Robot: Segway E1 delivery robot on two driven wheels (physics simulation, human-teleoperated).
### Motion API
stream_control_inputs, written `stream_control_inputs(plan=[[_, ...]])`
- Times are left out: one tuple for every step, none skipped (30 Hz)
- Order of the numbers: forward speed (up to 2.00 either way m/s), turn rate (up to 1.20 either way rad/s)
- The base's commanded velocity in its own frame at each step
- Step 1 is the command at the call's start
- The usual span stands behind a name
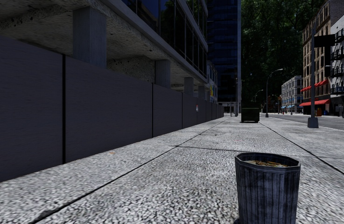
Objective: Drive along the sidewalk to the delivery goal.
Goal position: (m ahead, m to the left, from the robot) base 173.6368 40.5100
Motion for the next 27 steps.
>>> stream_control_inputs(plan=[[0.00, 0.00], [0.00, 0.00], [0.00, 0.00], [0.00, 0.00], [0.00, 0.00], [0.00, 0.00], [0.00, 0.00], [0.00, 0.00], [0.00, 0.00], [0.00, 0.00], [0.00, 0.00], [0.00, 0.00], [0.00, 0.00], [0.00, 0.00], [0.00, 0.00], [0.00, 0.00], [0.00, 0.00], [0.00, 0.00], [0.00, 0.00], [0.00, 0.00], [0.00, 0.00], [0.00, 0.00], [0.00, 0.00], [0.00, 0.00], [0.00, 0.00], [0.00, 0.00], [0.00, 0.00]])
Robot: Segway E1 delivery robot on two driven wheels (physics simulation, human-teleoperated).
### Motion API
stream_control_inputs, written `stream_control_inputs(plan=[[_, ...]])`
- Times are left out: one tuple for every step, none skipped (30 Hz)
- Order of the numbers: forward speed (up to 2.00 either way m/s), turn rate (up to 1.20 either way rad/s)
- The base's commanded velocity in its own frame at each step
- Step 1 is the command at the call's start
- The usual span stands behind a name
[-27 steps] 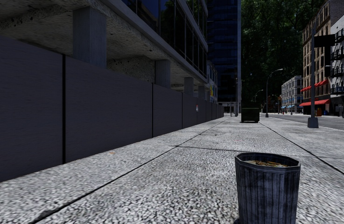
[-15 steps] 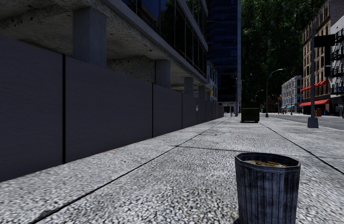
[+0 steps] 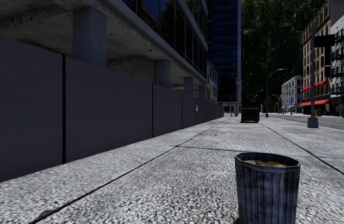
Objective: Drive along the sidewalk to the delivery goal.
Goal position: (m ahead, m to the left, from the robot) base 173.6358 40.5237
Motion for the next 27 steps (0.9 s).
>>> stream_control_inputs(plan=[[0.00, 0.00], [0.00, 0.00], [0.00, 0.00], [0.00, 0.00], [0.00, 0.21], [0.00, 0.21], [0.00, 0.68], [0.00, 1.20], [0.00, 1.20], [0.00, 1.20], [0.00, 1.20], [0.00, 1.20], [0.00, 1.20], [0.00, 1.20], [0.00, 1.20], [0.00, 1.20], [0.00, 1.20], [0.00, 1.20], [0.00, 1.20], [0.00, 1.20], [0.00, 1.20], [0.00, 1.20], [0.00, 1.14], [0.00, 1.14], [1.01, 0.00], [1.85, 0.00], [2.00, 0.00]])
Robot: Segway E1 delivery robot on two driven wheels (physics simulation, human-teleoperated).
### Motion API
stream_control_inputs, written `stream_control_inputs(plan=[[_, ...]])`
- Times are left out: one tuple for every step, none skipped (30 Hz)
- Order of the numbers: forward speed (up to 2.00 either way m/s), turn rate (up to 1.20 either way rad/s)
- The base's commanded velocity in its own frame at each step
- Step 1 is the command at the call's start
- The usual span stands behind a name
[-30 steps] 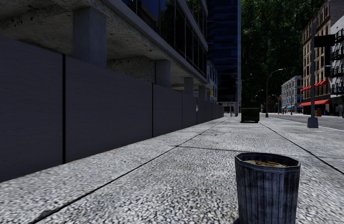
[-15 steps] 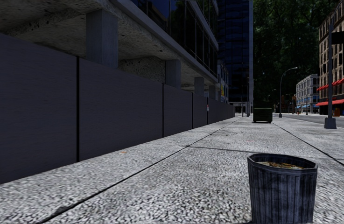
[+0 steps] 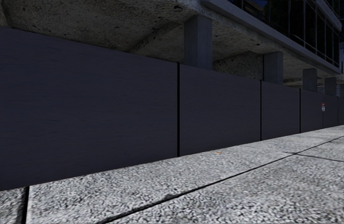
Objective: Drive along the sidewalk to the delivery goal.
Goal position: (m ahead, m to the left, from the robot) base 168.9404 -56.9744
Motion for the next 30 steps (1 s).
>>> stream_control_inputs(plan=[[2.00, 0.00], [2.00, 0.00], [2.00, 0.00], [2.00, 0.00], [2.00, 0.00], [2.00, 0.00], [2.00, 0.00], [2.00, 0.00], [2.00, 0.00], [2.00, 0.00], [2.00, 0.00], [2.00, 0.00], [2.00, 0.00], [2.00, 0.00], [2.00, 0.00], [2.00, 0.00], [2.00, 0.00], [2.00, 0.00], [2.00, 0.00], [2.00, 0.00], [2.00, 0.00], [2.00, 0.00], [2.00, 0.00], [2.00, 0.00], [2.00, -0.23], [2.00, -0.23], [2.00, -0.50], [2.00, -0.95], [2.00, -1.20], [2.00, -1.20]])
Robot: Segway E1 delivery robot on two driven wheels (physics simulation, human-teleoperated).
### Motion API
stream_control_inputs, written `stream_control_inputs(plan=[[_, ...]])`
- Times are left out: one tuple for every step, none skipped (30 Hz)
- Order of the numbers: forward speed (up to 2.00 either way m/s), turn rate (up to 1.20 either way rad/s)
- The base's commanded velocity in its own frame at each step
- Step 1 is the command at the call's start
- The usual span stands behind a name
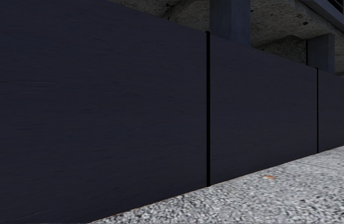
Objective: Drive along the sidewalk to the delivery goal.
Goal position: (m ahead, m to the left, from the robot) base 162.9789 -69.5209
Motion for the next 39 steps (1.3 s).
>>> stream_control_inputs(plan=[[2.00, -1.20], [2.00, -1.20], [2.00, -1.20], [2.00, -1.20], [2.00, -1.20], [2.00, -1.20], [2.00, -1.20], [2.00, -1.20], [2.00, -1.20], [2.00, -1.20], [2.00, -1.20], [2.00, -1.20], [2.00, -1.20], [2.00, -1.20], [2.00, -1.20], [2.00, -1.17], [2.00, -1.17], [2.00, -0.42], [2.00, 0.00], [2.00, 0.00], [2.00, 0.00], [2.00, 0.00], [2.00, 0.00], [2.00, 0.00], [2.00, 0.00], [2.00, 0.00], [2.00, 0.00], [2.00, 0.00], [2.00, 0.00], [2.00, 0.00], [2.00, 0.00], [2.00, 0.00], [2.00, 0.00], [2.00, -0.03], [2.00, -0.03], [2.00, -0.54], [2.00, -1.00], [2.00, -1.20], [2.00, -1.20]])
